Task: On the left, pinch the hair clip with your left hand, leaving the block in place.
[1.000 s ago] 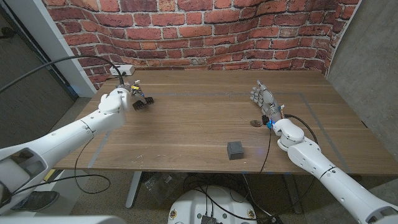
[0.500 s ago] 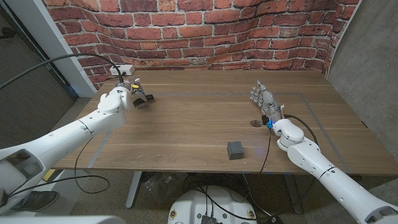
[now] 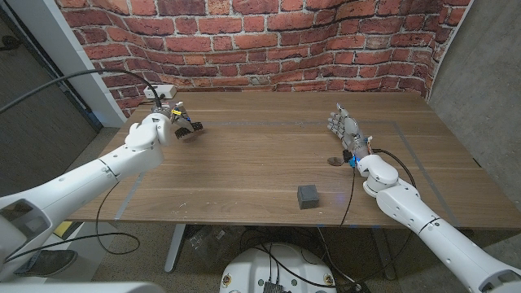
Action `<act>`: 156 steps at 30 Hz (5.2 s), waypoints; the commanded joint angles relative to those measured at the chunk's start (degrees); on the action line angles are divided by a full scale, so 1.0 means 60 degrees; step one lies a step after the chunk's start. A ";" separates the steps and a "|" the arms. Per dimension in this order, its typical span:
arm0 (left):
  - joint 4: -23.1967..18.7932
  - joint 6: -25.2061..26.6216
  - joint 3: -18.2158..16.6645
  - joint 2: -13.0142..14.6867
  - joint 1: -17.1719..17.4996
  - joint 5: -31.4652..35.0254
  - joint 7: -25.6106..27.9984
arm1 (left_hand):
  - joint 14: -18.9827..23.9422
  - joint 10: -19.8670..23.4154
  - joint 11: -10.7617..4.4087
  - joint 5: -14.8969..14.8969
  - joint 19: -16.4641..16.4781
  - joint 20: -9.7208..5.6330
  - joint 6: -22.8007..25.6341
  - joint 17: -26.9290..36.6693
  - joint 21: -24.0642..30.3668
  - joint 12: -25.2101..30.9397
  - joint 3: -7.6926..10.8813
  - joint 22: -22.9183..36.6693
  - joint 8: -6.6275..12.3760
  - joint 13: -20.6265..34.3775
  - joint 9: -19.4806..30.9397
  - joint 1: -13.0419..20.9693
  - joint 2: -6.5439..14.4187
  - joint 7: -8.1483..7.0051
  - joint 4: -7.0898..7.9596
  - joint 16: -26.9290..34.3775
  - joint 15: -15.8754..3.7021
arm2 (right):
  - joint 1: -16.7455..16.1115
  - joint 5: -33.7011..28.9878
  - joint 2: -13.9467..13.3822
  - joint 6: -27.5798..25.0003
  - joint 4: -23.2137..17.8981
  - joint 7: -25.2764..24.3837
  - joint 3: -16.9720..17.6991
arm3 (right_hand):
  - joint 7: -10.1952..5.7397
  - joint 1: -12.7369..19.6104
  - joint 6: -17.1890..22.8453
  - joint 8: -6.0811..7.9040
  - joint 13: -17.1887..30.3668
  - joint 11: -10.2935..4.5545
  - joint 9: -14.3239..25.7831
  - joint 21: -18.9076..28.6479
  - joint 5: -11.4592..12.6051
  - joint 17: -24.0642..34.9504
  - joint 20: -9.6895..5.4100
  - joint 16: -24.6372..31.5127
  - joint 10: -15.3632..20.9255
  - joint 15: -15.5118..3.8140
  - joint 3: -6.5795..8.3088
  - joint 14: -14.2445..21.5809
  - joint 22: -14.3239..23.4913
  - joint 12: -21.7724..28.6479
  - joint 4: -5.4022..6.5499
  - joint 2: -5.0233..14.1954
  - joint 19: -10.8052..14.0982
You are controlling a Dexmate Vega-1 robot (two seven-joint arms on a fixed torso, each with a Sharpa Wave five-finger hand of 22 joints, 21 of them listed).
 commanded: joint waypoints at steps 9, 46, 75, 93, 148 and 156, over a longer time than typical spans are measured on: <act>-0.0206 -0.0120 -0.0280 0.0012 0.0312 -0.0139 0.0453 | 0.0521 0.0877 -0.0028 -0.0084 0.0322 -0.0133 0.0952 0.0005 -0.0049 0.0151 0.0424 0.0024 0.0235 0.0098 0.0056 0.0709 0.0638 0.0194 0.0158 -0.0007 -0.1210 | 0.0039 -0.0038 -0.0030 -0.0111 -0.0099 -0.0023 -0.0009 | -0.0022 0.0074 0.0011 -0.0020 0.0030 -0.0018 0.0046 -0.0073 -0.0011 0.0051 0.0052 -0.0031 0.0074 0.0053 -0.0038 0.0005 0.0047 -0.0028 -0.0018 0.0041 0.0098; -0.0295 0.0161 0.0286 -0.0050 -0.0027 0.0882 -0.0230 | 0.1366 0.1914 0.0041 -0.0145 0.0659 -0.0769 0.1954 0.0005 -0.0128 0.0185 0.1023 0.0011 0.0316 0.0377 0.0015 0.1440 0.0604 0.0746 0.0036 -0.0027 -0.1362 | 0.0018 -0.0034 0.0033 -0.0003 0.0031 -0.0025 -0.0002 | 0.0005 0.0099 0.0045 -0.0008 0.0028 -0.0063 0.0046 -0.0111 -0.0007 0.0047 -0.0033 -0.0010 0.0151 -0.0049 -0.0044 0.0083 0.0049 -0.0007 -0.0027 0.0070 0.0235; -0.0430 0.0166 -0.0150 0.0146 0.0177 0.0476 -0.0574 | 0.1466 0.1876 -0.0026 -0.0269 0.0468 -0.1662 0.1765 -0.0011 -0.0168 -0.0100 0.1200 0.0018 -0.0046 0.0492 0.0035 0.1334 0.0261 0.0457 0.0141 -0.0136 -0.1253 | -0.0009 -0.0048 -0.0009 -0.0081 -0.0072 0.0001 -0.0049 | 0.0020 0.0132 0.0052 -0.0010 0.0026 -0.0045 0.0045 -0.0158 -0.0006 0.0041 -0.0027 -0.0023 0.0143 -0.0008 -0.0044 0.0093 0.0047 -0.0021 -0.0041 0.0086 0.0270; -0.0142 0.0203 -0.0050 0.0198 0.0034 0.0318 -0.0697 | 0.1366 0.1631 0.0008 -0.0267 0.0451 -0.1644 0.1562 -0.0015 -0.0163 -0.0331 0.0949 0.0021 -0.0283 0.0386 0.0048 0.0627 -0.0056 0.0520 0.0465 -0.0174 -0.1241 | -0.0027 -0.0127 -0.0009 -0.0131 -0.0183 -0.0107 -0.0078 | 0.0007 0.0131 0.0057 -0.0011 0.0025 -0.0035 0.0046 -0.0198 -0.0009 0.0043 -0.0014 -0.0027 0.0145 0.0000 -0.0056 0.0100 0.0049 -0.0027 -0.0038 0.0092 0.0283; 0.0699 -0.0207 0.0775 -0.0027 -0.1051 0.1448 -0.2808 | -0.0141 -0.0821 0.0035 -0.0066 -0.0041 -0.0586 -0.0751 0.0016 -0.0197 -0.0624 0.0433 0.0052 -0.1227 -0.0047 0.0079 -0.0961 -0.0558 0.0471 0.1167 -0.0247 -0.1148 | 0.0020 -0.0019 0.0129 -0.0152 0.0070 -0.0064 -0.0134 | -0.0011 0.0135 0.0060 -0.0015 0.0025 -0.0019 0.0046 -0.0286 -0.0010 0.0046 0.0041 -0.0032 0.0185 0.0020 -0.0078 0.0117 0.0053 -0.0026 -0.0035 0.0107 0.0318; 0.0828 -0.0222 0.0815 -0.0128 -0.1069 0.1471 -0.2867 | -0.0157 -0.0866 0.0033 -0.0057 -0.0042 -0.0520 -0.0755 0.0018 -0.0187 -0.0603 0.0430 0.0053 -0.1195 -0.0050 0.0080 -0.0990 -0.0547 0.0486 0.1186 -0.0222 -0.1103 | 0.0060 0.0007 0.0133 -0.0175 0.0134 -0.0004 -0.0157 | -0.0013 0.0135 0.0057 -0.0016 0.0026 -0.0005 0.0046 -0.0300 -0.0010 0.0046 0.0049 -0.0032 0.0183 0.0019 -0.0081 0.0122 0.0053 -0.0029 -0.0034 0.0109 0.0322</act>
